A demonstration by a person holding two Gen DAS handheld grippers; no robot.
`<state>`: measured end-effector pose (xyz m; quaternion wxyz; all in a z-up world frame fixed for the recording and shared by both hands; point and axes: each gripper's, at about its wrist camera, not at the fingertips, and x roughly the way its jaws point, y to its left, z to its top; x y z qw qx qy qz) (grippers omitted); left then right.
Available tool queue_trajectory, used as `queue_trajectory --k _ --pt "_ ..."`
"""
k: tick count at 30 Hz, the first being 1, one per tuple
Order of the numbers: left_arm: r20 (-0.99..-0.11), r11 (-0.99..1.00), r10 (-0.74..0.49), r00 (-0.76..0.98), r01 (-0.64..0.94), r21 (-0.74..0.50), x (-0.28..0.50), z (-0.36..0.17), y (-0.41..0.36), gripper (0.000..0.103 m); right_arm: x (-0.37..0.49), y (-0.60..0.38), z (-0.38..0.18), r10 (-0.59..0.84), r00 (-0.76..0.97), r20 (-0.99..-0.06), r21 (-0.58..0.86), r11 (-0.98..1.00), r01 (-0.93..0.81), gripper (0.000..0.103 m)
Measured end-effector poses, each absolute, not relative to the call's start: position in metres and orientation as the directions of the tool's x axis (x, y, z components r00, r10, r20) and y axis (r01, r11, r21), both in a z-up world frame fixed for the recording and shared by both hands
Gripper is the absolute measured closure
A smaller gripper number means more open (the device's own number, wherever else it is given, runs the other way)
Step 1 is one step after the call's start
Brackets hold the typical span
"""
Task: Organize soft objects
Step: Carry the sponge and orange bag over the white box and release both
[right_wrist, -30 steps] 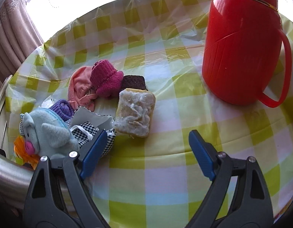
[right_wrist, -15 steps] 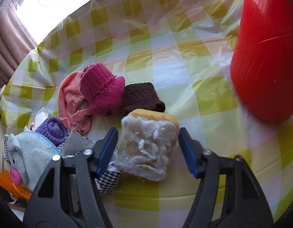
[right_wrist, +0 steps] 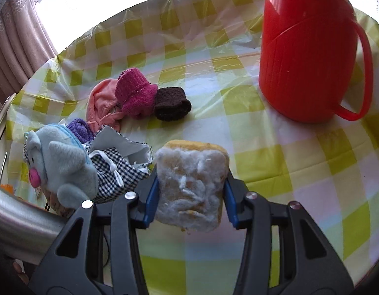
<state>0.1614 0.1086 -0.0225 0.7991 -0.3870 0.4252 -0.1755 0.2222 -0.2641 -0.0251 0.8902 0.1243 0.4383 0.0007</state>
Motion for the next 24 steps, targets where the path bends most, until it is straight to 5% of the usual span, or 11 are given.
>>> queue_trajectory --k 7,9,10,24 --pt "-0.718 0.828 -0.48 0.505 -0.01 -0.561 0.167 -0.027 0.068 0.04 0.163 -0.273 -0.011 0.083 0.639 -0.765 0.204 0.972 0.118 0.054" --pt "-0.756 0.867 -0.434 0.49 0.002 -0.497 0.166 -0.029 0.059 0.073 0.149 -0.272 -0.008 0.081 0.641 -0.763 0.199 0.973 0.114 0.054" --pt "-0.763 0.873 -0.429 0.483 0.004 -0.488 0.166 -0.03 0.057 0.074 0.144 -0.271 -0.007 0.078 0.643 -0.762 0.195 0.974 0.112 0.054" --pt "-0.647 0.848 -0.443 0.621 0.056 -0.527 0.103 0.006 0.065 0.086 0.093 -0.261 0.009 0.022 0.652 -0.758 0.111 0.989 0.095 0.054"
